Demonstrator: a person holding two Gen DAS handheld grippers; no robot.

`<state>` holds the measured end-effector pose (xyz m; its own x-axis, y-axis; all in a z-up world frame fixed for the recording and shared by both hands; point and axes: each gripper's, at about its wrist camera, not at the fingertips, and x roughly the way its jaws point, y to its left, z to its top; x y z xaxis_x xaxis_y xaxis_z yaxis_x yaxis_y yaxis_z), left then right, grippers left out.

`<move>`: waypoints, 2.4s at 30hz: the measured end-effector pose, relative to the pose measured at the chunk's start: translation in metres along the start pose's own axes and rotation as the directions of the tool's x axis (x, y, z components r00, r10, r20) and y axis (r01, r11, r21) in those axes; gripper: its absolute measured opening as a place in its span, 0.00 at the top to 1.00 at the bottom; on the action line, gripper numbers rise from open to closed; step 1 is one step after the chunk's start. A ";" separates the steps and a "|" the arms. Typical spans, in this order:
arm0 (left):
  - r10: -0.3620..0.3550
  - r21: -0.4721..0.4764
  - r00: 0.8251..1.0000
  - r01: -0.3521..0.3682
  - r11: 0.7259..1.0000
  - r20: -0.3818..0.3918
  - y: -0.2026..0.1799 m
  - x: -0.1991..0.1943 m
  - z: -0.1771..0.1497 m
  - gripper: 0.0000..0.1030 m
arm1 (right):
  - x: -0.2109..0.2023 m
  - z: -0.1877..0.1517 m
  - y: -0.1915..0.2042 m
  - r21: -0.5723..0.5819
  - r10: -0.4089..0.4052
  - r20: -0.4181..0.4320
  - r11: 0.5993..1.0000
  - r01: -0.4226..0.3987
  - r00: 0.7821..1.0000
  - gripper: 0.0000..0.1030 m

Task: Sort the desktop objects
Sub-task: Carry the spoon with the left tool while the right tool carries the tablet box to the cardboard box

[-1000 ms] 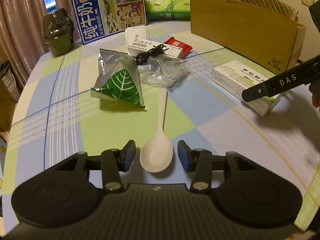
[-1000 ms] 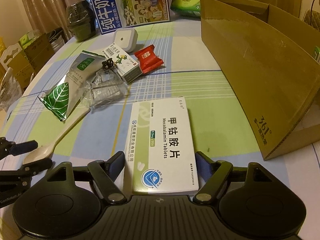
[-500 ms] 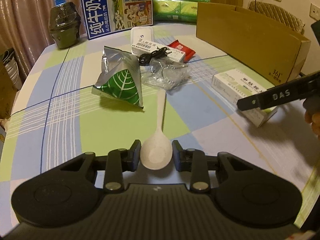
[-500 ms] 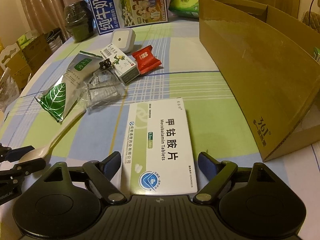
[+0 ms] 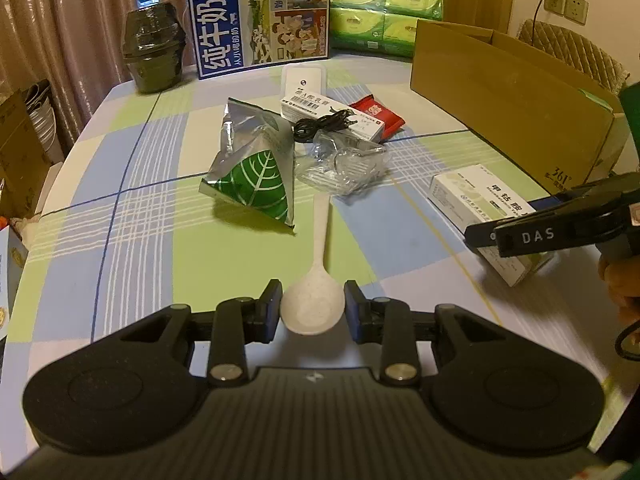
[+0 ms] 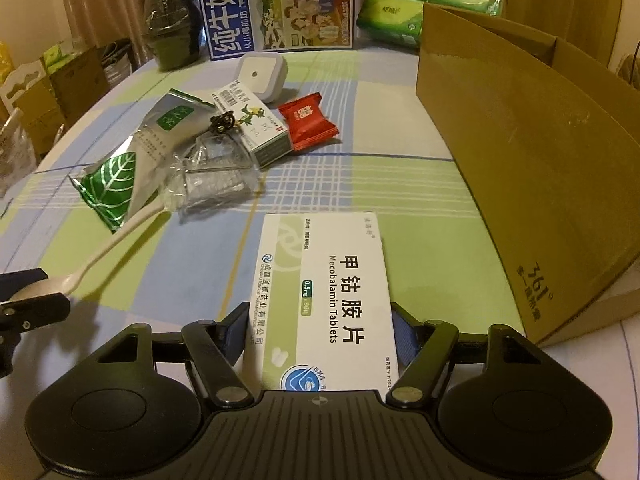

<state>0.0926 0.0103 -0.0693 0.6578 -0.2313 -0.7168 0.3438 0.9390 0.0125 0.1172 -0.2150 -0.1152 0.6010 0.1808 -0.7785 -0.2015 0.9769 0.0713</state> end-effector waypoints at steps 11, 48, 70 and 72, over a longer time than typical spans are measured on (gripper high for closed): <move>0.022 -0.047 1.000 -0.021 0.999 0.019 -0.010 -0.037 0.002 0.73 | -0.042 -0.006 -0.002 0.024 0.065 0.053 0.998 -0.067 0.996 0.34; -0.176 0.070 0.975 0.167 0.983 0.139 -0.195 -0.062 0.142 0.73 | -0.181 0.060 -0.158 0.080 -0.086 0.246 0.994 0.068 0.965 0.34; -0.219 0.085 0.973 0.212 0.973 0.078 -0.272 0.052 0.190 0.73 | -0.112 0.082 -0.236 0.108 -0.102 0.173 0.991 0.084 0.980 0.34; -0.211 0.080 0.975 0.206 0.975 0.068 -0.271 0.061 0.190 0.73 | -0.106 0.085 -0.237 0.106 -0.101 0.175 0.991 0.084 0.979 0.34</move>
<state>0.1673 -0.3068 0.0160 0.6143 -0.4409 -0.6544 0.5238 0.8481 -0.0797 0.1672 -0.4560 0.0037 0.7444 0.0979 -0.6606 -0.0673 0.9952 0.0717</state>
